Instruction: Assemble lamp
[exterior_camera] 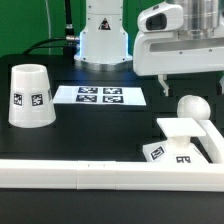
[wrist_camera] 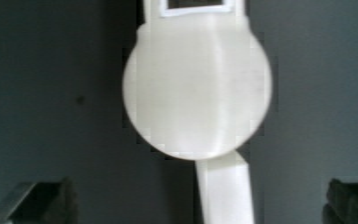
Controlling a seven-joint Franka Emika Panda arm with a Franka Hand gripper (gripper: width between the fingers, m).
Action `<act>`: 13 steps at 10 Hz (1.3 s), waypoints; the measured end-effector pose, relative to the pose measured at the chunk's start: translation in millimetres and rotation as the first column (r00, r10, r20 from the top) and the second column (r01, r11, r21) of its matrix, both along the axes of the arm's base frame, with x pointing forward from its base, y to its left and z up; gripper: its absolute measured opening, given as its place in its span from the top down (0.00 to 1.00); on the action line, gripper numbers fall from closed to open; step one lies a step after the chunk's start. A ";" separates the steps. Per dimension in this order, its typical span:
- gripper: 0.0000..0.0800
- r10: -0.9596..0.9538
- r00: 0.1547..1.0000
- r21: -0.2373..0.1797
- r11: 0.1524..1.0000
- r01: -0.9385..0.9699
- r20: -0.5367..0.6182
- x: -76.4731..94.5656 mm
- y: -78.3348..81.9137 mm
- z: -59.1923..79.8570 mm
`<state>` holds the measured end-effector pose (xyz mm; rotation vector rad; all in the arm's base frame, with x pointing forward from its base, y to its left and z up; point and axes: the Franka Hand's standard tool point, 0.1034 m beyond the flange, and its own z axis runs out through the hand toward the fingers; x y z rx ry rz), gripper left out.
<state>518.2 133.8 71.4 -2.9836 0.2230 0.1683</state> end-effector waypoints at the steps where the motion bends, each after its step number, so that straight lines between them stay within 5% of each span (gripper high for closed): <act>1: 0.13 0.045 0.999 0.009 0.999 -0.045 -0.022 1.4 3.9 0.1; 8: 0.13 0.119 0.893 0.076 0.993 -0.095 -0.434 -11.9 7.0 -13.8; 13: 0.13 0.156 0.738 0.119 0.988 -0.102 -0.657 -30.0 6.2 -30.7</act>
Offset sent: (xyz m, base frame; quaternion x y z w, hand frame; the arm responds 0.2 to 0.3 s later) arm 0.0000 0.0000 0.0000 0.0000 -0.1296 0.0000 0.9916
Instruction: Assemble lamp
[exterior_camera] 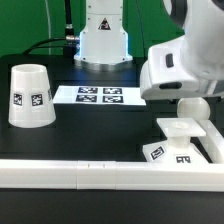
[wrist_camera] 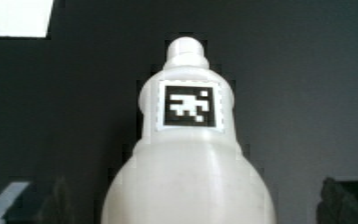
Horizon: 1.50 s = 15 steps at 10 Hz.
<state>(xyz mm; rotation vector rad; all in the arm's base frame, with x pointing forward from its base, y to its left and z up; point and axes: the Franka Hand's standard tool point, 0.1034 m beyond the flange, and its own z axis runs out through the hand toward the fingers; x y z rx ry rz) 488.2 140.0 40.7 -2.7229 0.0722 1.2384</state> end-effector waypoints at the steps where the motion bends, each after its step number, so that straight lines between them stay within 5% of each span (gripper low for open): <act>1: 0.13 0.000 1.000 0.000 1.000 0.000 -0.027 -1.5 -0.7 -6.8; 6: 0.13 -0.022 0.999 -0.026 0.999 0.021 -0.041 -10.2 -2.0 -29.8; 9: 0.15 -0.020 0.999 -0.026 0.999 0.019 -0.038 -10.7 -1.0 -32.0; 10: 0.29 -0.018 0.999 -0.025 1.000 0.018 -0.038 -10.8 0.0 -31.9; 15: 0.28 -0.011 0.999 -0.016 1.000 0.010 -0.035 -10.6 -0.2 -31.6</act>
Offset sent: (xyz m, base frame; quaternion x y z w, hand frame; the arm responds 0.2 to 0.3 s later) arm -0.0084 -0.0001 -0.0163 -0.0025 -0.0208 0.0594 0.9980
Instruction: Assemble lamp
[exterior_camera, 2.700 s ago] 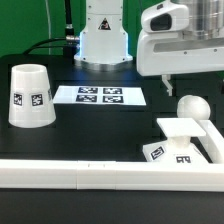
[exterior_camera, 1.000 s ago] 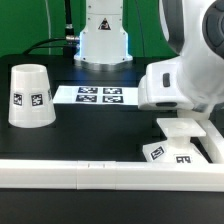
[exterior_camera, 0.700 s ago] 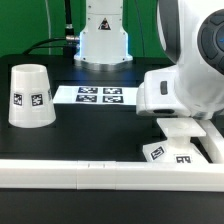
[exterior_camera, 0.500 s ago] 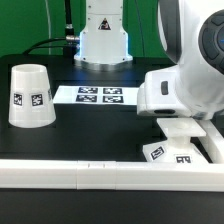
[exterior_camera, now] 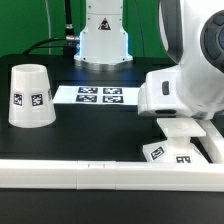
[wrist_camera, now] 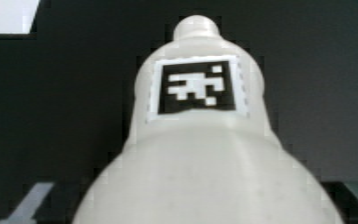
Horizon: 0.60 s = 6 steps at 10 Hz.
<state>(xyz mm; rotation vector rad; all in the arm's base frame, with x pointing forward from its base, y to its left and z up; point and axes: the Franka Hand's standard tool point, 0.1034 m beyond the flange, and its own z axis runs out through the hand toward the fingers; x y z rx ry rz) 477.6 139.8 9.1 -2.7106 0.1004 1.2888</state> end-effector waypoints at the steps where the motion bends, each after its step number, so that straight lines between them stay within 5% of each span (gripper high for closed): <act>1: 0.28 0.012 1.000 0.017 1.000 -0.012 0.007 1.5 -1.2 2.1; 3: 0.28 0.043 0.999 0.064 0.997 -0.044 0.032 8.8 -7.0 16.7; 6: 0.28 0.082 0.995 0.148 0.985 -0.090 0.060 23.3 -27.8 61.5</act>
Offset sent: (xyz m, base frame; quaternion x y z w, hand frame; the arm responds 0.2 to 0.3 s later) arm 0.0091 -0.0213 0.0548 0.0035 -0.0145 -0.0962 0.9952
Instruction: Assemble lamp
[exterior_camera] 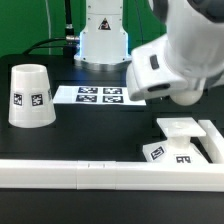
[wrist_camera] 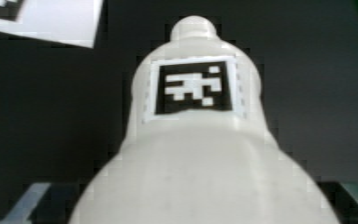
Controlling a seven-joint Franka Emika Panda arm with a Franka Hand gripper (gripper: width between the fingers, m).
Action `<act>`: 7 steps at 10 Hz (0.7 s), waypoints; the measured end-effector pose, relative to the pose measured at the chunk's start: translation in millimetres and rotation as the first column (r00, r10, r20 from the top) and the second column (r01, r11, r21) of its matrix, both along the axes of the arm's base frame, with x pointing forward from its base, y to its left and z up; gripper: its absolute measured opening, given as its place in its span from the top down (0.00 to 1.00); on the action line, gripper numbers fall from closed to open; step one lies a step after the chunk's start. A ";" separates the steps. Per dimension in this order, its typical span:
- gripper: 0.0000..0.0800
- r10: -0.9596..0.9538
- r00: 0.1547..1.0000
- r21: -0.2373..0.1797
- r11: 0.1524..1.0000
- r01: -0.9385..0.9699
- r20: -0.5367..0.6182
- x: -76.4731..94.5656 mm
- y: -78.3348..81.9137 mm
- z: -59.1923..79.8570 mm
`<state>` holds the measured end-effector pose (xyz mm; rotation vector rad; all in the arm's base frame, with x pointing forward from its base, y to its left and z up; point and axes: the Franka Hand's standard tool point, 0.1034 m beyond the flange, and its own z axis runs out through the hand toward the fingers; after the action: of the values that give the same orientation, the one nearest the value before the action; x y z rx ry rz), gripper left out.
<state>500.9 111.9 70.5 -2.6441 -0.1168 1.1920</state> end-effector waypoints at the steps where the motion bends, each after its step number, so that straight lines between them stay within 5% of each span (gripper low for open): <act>1: 0.28 -0.007 1.000 0.004 1.000 0.007 0.006 7.7 -5.7 14.7; 4: 0.28 -0.026 0.998 -0.007 1.000 0.027 0.058 17.4 -5.6 12.9; 7: 0.28 -0.019 0.954 0.003 1.000 0.019 0.300 40.8 -11.4 9.9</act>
Offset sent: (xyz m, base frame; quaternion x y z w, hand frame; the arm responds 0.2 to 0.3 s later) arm 0.0000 0.0000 0.0000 0.0000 0.0000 0.0000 1.0000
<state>541.7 100.5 80.4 -2.8010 -0.1434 0.7759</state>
